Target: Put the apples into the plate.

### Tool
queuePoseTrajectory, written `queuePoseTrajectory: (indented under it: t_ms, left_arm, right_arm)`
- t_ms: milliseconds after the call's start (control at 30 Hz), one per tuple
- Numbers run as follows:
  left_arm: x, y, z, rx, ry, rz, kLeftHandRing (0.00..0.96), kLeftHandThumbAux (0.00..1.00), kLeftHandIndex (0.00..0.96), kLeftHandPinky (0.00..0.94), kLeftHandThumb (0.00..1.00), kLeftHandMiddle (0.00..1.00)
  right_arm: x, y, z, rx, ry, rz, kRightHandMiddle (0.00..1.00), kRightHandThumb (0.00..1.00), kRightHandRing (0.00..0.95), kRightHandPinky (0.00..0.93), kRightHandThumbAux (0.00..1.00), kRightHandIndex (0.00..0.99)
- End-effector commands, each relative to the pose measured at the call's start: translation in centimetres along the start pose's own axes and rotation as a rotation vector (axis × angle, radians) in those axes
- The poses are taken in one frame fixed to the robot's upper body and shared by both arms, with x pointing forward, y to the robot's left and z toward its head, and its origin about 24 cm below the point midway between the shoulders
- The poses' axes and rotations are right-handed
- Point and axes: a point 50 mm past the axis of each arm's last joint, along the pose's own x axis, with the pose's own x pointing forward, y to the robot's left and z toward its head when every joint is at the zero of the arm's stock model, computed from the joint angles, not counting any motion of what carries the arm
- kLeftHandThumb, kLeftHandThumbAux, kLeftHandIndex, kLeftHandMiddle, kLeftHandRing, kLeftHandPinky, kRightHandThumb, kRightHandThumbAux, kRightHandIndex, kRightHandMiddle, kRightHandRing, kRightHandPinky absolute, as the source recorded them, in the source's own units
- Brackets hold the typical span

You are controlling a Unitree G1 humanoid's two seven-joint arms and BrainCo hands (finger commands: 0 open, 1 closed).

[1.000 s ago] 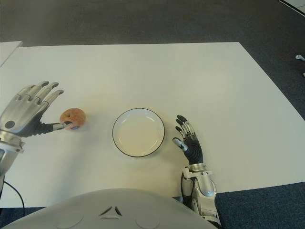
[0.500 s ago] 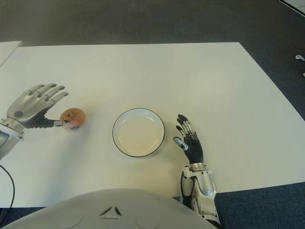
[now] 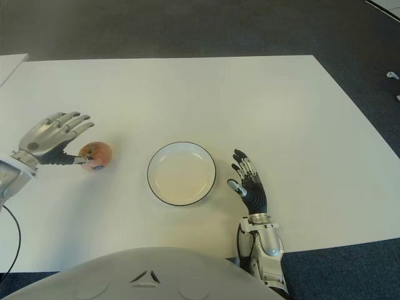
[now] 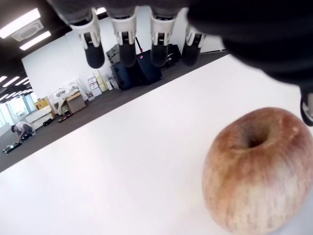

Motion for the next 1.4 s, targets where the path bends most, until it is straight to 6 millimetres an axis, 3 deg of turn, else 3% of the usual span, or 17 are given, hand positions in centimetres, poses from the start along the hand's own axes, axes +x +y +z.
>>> queuePoseTrajectory:
  t_ms: [33,867,1400]
  left_arm:
    - [0.1,-1.0,0.3,-0.023,-0.022,-0.028,0.006,0.261,0.094,0.048,0.346,0.035]
    - [0.2,-3.0,1.5,-0.136,-0.051,-0.097,0.000,0.225,0.067,0.026,0.283,0.023]
    - [0.2,-3.9,2.7,-0.199,-0.067,-0.140,0.009,0.212,0.056,0.061,0.241,0.030]
  right_arm:
    - [-3.3,0.2,-4.2,0.081,0.271,-0.047,0.097,0.239,0.052,0.066,0.544,0.097]
    - [-3.5,0.0,-4.1,0.071,0.274,-0.037,0.090,0.214,0.047,0.060,0.531,0.080]
    - [-3.6,-0.2,-4.1,0.080,0.282,-0.045,0.083,0.218,0.042,0.058,0.534,0.063]
